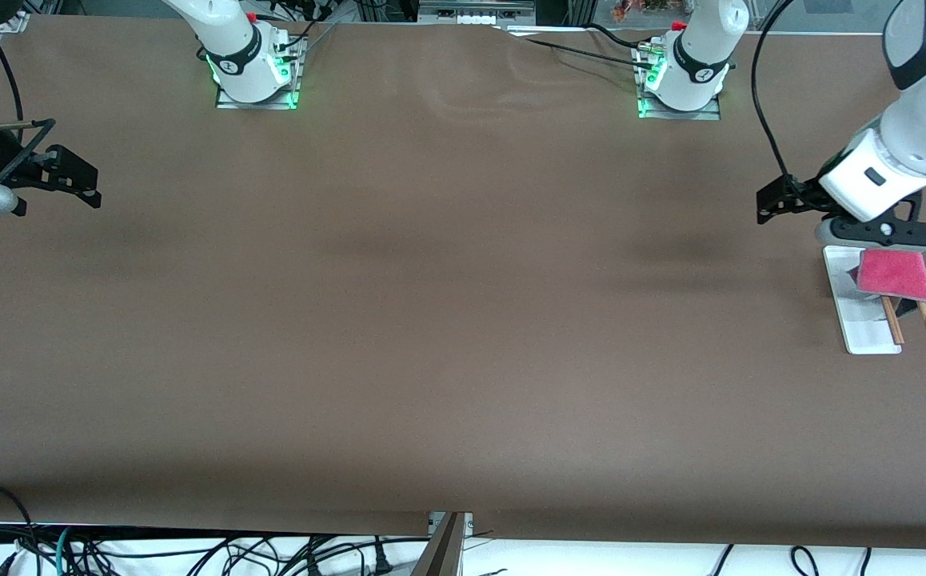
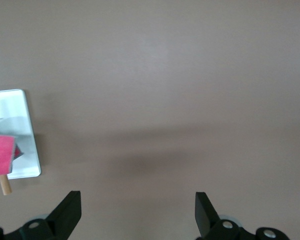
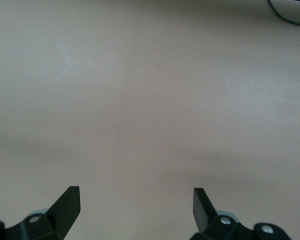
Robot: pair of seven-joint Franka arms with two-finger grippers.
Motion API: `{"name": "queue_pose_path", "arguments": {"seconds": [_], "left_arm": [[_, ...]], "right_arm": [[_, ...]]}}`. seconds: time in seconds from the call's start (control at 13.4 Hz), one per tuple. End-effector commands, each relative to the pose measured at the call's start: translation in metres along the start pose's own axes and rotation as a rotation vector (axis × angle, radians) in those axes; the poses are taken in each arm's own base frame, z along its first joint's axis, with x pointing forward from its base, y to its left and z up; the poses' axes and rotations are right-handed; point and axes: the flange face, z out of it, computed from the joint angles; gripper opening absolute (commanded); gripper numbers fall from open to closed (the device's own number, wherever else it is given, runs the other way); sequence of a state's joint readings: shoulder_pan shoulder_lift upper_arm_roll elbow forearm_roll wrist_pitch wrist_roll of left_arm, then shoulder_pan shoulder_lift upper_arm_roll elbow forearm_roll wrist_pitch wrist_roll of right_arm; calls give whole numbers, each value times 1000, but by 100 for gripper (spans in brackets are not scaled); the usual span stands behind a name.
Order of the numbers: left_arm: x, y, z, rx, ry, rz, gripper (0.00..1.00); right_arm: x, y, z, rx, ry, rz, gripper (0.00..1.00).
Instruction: Pass towel and hang on rack
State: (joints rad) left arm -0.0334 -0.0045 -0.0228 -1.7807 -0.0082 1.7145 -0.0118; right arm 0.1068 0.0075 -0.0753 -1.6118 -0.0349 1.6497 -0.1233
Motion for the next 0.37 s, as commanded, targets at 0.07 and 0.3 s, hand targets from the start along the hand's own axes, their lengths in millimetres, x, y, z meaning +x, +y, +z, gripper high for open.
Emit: {"name": "queue_pose_path", "arguments": {"seconds": [0.07, 0.3], "left_arm": [[-3, -9, -1, 16, 20, -17, 100], [-3, -9, -1, 17, 19, -11, 100]], "right_arm": [[-1, 3, -6, -2, -3, -1, 100], [0, 4, -10, -3, 6, 2, 100]]}}
